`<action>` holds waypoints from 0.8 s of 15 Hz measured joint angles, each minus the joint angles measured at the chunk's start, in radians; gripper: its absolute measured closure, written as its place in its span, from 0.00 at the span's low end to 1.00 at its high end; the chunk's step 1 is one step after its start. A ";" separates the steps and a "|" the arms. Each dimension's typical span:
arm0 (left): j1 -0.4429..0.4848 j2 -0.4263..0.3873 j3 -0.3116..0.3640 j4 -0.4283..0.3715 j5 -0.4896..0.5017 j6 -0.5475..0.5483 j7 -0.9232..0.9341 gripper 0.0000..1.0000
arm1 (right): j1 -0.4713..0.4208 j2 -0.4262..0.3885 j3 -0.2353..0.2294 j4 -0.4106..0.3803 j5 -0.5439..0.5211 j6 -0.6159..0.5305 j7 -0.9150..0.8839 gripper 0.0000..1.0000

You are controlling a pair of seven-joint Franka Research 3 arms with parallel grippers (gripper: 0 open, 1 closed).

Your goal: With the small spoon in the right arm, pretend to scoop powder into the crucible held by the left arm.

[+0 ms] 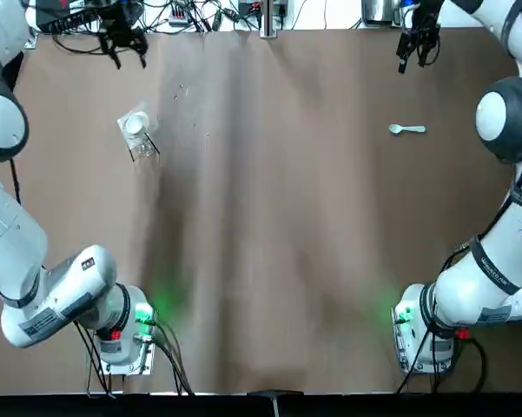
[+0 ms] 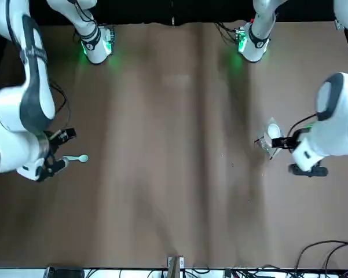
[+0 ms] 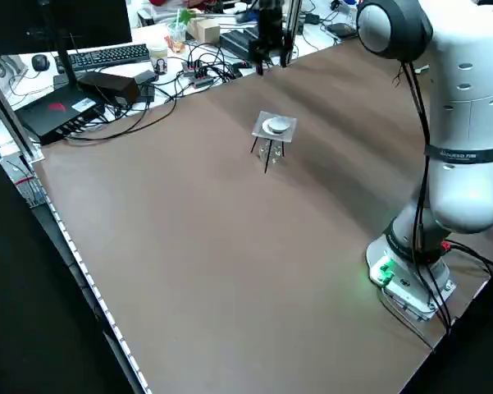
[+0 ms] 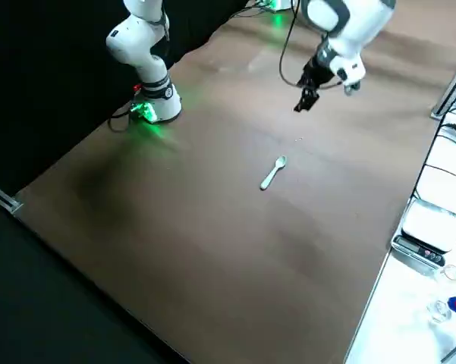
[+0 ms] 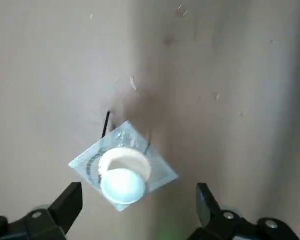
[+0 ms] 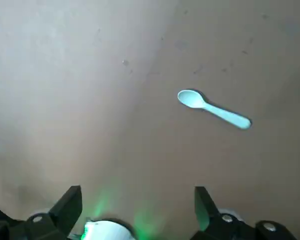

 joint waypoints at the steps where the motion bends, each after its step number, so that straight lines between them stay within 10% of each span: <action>1: -0.042 -0.001 0.001 0.020 0.024 0.000 -0.031 0.00 | 0.003 -0.028 0.000 0.000 0.000 -0.004 0.042 0.00; 8: -0.183 -0.102 0.002 0.083 0.170 -0.006 -0.085 0.00 | 0.037 -0.231 0.000 -0.019 0.000 0.012 0.224 0.00; 12: -0.183 -0.164 -0.001 0.083 0.148 -0.027 -0.191 0.00 | 0.052 -0.376 0.001 -0.221 0.000 0.163 0.269 0.00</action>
